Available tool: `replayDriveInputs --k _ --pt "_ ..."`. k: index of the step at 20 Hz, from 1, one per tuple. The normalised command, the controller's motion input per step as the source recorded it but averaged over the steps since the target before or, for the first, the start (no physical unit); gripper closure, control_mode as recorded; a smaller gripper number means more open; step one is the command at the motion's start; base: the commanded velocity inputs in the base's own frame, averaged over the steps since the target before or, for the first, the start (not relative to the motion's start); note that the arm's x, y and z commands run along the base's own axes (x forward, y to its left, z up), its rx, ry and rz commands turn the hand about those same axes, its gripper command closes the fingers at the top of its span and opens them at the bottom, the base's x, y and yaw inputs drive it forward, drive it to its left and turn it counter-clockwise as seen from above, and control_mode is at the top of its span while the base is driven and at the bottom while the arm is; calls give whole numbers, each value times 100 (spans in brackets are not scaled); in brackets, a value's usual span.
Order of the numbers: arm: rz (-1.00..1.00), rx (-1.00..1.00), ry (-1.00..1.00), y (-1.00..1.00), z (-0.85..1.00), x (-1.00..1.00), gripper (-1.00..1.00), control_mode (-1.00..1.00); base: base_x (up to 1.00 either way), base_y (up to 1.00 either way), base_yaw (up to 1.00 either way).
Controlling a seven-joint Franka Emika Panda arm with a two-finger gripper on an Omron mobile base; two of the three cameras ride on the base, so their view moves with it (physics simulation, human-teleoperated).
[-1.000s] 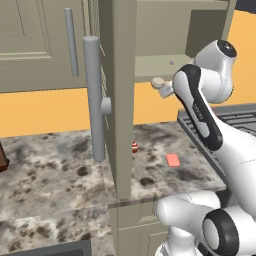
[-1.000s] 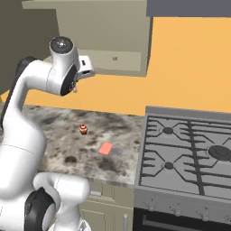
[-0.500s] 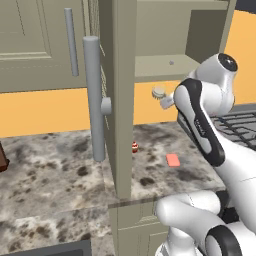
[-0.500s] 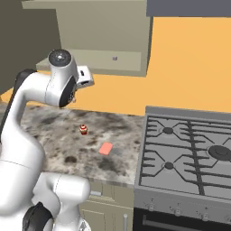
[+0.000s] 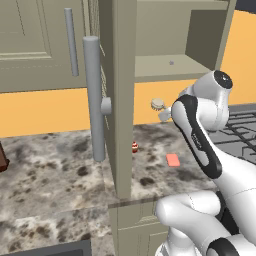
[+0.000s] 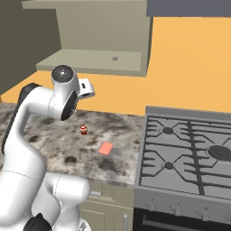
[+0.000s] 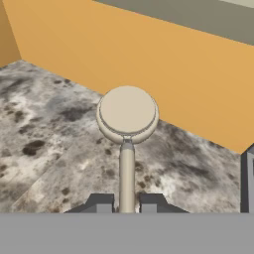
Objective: Pick the dish brush and bar soap from the cabinet and place them on the counter.
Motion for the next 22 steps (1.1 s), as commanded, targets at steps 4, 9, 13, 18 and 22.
replayDriveInputs --k 4,9,13,18,22 --pt "0 0 0 0 -37 0 100 -100 0 0 0" --pt "0 0 0 0 -38 2 100 -100 0 0 0" --pt "0 2 0 1 -36 23 100 -100 0 0 0" --pt "0 1 0 1 -32 23 100 -100 0 0 0" --pt "-1 0 0 0 -38 13 100 -100 0 0 0"
